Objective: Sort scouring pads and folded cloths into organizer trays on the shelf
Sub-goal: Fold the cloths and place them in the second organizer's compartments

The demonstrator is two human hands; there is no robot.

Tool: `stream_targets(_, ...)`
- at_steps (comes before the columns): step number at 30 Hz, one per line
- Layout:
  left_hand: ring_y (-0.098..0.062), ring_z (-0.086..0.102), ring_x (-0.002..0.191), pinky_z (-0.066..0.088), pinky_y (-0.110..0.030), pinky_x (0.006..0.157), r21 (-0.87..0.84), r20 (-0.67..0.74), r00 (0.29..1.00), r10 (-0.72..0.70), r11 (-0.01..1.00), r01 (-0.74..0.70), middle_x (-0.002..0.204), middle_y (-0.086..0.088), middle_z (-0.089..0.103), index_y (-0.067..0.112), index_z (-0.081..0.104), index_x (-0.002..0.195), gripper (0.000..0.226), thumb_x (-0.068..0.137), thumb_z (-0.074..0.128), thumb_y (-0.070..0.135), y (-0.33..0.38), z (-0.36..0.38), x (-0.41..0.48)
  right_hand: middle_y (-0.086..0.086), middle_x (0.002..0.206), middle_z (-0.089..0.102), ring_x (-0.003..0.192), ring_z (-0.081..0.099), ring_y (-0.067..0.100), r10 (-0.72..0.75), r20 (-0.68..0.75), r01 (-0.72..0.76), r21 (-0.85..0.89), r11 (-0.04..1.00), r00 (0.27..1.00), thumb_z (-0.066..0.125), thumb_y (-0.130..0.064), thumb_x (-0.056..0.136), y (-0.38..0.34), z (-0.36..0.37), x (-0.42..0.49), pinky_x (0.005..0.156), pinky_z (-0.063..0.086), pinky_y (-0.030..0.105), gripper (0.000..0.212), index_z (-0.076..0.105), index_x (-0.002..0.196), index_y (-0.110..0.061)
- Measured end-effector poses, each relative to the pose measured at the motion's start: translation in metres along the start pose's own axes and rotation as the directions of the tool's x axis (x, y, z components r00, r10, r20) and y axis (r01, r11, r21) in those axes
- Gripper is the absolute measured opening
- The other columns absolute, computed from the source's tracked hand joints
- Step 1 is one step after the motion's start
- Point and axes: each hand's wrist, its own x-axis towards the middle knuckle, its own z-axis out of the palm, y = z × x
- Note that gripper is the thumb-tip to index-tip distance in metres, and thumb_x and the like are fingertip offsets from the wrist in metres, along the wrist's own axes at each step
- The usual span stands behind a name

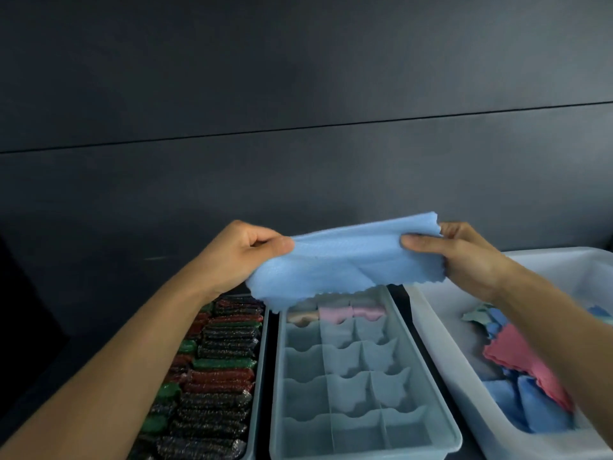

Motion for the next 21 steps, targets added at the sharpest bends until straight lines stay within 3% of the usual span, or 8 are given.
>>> stream_targets(3,-0.011,0.057,0.064,0.044,-0.025,0.066,-0.039,0.034,0.999,-0.009,0.999,0.011,0.069,-0.001,0.066,0.012,0.076,0.084,0.035,0.089,0.057,0.042,-0.008,0.001,-0.001,0.004,0.087,0.074,0.077,0.070,0.018,0.002,0.061,-0.003,0.030,1.000,0.998,0.077,-0.018,0.071,-0.013,0.001,-0.002,0.064,0.056,0.025,0.010,0.078,0.081,-0.017)
stream_targets(6,-0.013,0.069,0.081,0.052,-0.025,0.078,-0.284,-0.007,0.997,-0.083,0.956,0.078,0.089,-0.003,0.075,0.009,0.074,0.097,0.042,0.087,0.055,0.045,-0.017,0.010,0.000,0.004,0.090,0.075,0.079,0.071,0.018,0.015,0.095,-0.020,0.054,0.998,0.995,0.067,-0.023,0.073,-0.030,0.008,-0.003,0.069,0.057,0.027,0.013,0.077,0.080,-0.018)
stream_targets(9,-0.019,0.068,0.080,0.050,-0.032,0.074,-0.724,0.074,0.943,-0.325,0.633,0.275,0.090,-0.009,0.073,0.009,0.075,0.096,0.053,0.086,0.051,0.055,-0.032,0.043,-0.004,0.005,0.091,0.075,0.078,0.071,0.019,0.069,0.068,-0.069,0.002,0.998,0.995,0.067,-0.028,0.078,-0.038,0.012,0.002,0.069,0.056,0.032,0.018,0.073,0.090,-0.015)
stream_targets(11,-0.017,0.067,0.072,0.051,-0.028,0.068,-0.828,0.260,0.897,-0.358,0.395,0.398,0.083,-0.008,0.073,0.013,0.078,0.088,0.064,0.088,0.041,0.065,-0.050,0.073,-0.014,0.003,0.084,0.073,0.070,0.069,0.018,0.127,0.005,-0.126,-0.045,0.991,0.992,0.066,-0.026,0.085,-0.040,0.015,0.007,0.061,0.052,0.029,0.014,0.069,0.090,-0.014)
stream_targets(13,-0.017,0.068,0.073,0.056,-0.030,0.065,-0.821,0.364,0.874,-0.322,0.332,0.464,0.085,-0.009,0.073,0.011,0.078,0.097,0.058,0.081,0.058,0.064,-0.063,0.093,-0.026,0.004,0.082,0.072,0.069,0.067,0.020,0.187,-0.047,-0.191,-0.103,0.976,0.981,0.064,-0.026,0.088,-0.040,0.015,0.009,0.060,0.052,0.030,0.014,0.067,0.089,-0.013)
stream_targets(15,-0.018,0.070,0.074,0.059,-0.031,0.064,-0.764,0.388,0.870,-0.304,0.422,0.488,0.091,-0.012,0.072,0.004,0.073,0.105,0.049,0.073,0.080,0.040,-0.068,0.099,-0.030,0.007,0.084,0.072,0.072,0.068,0.023,0.219,-0.077,-0.229,-0.160,0.960,0.973,0.064,-0.027,0.088,-0.039,0.013,0.010,0.065,0.053,0.033,0.016,0.067,0.091,-0.011)
stream_targets(17,-0.019,0.070,0.080,0.060,-0.032,0.072,-0.634,0.336,0.882,-0.330,0.613,0.471,0.096,-0.014,0.071,0.006,0.075,0.100,0.035,0.072,0.078,0.028,-0.067,0.097,-0.024,0.010,0.085,0.073,0.073,0.070,0.024,0.218,-0.077,-0.230,-0.213,0.950,0.973,0.068,-0.025,0.086,-0.040,0.012,0.010,0.068,0.054,0.034,0.018,0.067,0.093,-0.008)
stream_targets(21,-0.006,0.063,0.114,0.048,-0.037,0.103,-0.399,0.201,0.968,-0.150,0.890,0.221,0.119,0.010,0.070,0.027,0.063,0.124,0.047,0.085,0.067,0.053,-0.033,0.087,-0.010,0.008,0.074,0.068,0.066,0.063,0.021,0.180,0.049,-0.144,-0.417,0.898,0.982,0.080,-0.020,0.074,-0.045,0.020,0.008,0.063,0.049,0.032,0.022,0.067,0.081,-0.004)
